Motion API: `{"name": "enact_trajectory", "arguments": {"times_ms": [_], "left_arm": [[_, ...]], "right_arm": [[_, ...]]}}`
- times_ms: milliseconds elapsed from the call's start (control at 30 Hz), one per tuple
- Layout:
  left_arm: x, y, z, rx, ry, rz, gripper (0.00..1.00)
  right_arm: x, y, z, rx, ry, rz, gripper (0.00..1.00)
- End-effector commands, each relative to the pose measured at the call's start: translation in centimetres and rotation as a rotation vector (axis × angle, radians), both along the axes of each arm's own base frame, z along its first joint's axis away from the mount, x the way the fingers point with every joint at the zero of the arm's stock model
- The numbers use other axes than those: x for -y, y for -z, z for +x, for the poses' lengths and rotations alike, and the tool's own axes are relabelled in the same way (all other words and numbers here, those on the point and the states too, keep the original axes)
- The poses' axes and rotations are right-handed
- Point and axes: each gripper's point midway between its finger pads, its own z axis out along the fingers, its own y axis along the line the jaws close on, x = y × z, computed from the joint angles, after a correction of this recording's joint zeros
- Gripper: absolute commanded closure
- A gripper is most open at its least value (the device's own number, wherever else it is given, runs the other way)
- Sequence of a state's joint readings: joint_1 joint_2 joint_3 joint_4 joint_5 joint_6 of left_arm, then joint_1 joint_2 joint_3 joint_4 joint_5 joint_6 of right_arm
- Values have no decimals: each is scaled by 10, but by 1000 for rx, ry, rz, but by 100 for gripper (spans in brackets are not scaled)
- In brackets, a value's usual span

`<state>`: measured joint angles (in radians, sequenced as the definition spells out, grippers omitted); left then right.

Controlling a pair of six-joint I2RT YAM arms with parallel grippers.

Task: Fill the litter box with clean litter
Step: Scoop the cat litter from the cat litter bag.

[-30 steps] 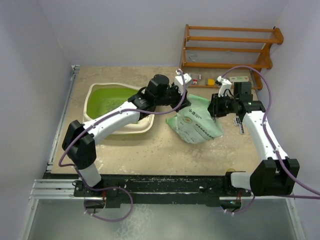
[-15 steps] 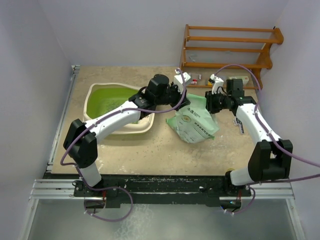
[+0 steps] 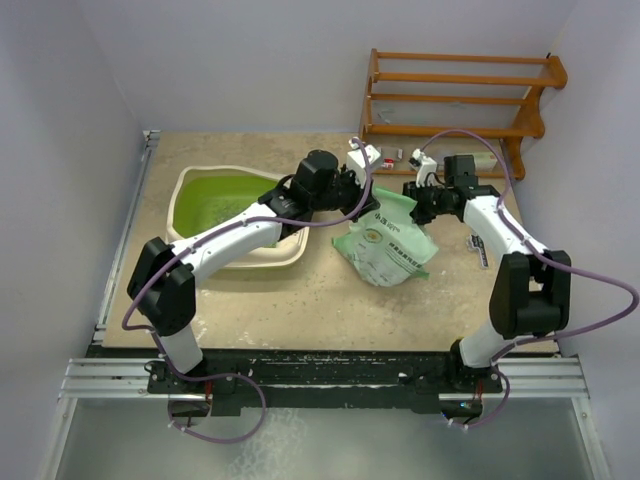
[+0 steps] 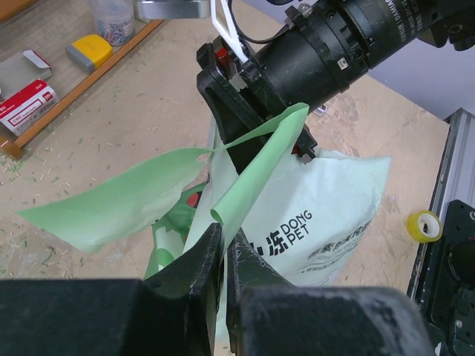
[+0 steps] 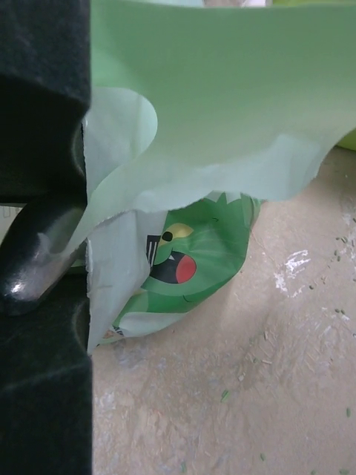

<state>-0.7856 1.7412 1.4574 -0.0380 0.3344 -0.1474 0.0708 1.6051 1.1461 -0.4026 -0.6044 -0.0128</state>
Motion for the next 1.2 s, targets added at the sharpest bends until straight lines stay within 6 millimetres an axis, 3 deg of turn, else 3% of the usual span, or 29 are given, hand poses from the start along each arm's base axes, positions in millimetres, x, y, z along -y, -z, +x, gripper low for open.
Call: {"name": "enact_trajectory", "arguments": {"times_ms": [0,167,533,867,1167], "left_arm": [[4,-4,-1,-3,4,-33,97],[4,-1,0,-5,1,-31,97],[-1,-7,0,11,-16,-31,97],[-6,-18,0,31,-35,-41,97],[-13,-34,-1,58,-55,-46,97]], "right_arm": [[20,72,-74,-328,-122,-150,100],[2,44,-81,-372,-201,-35,100],[-29,5,-90,-463,-288,210,100],[-37,-38,-88,-428,-320,282,100],[-36,-65,-88,-391,-319,284,100]]}}
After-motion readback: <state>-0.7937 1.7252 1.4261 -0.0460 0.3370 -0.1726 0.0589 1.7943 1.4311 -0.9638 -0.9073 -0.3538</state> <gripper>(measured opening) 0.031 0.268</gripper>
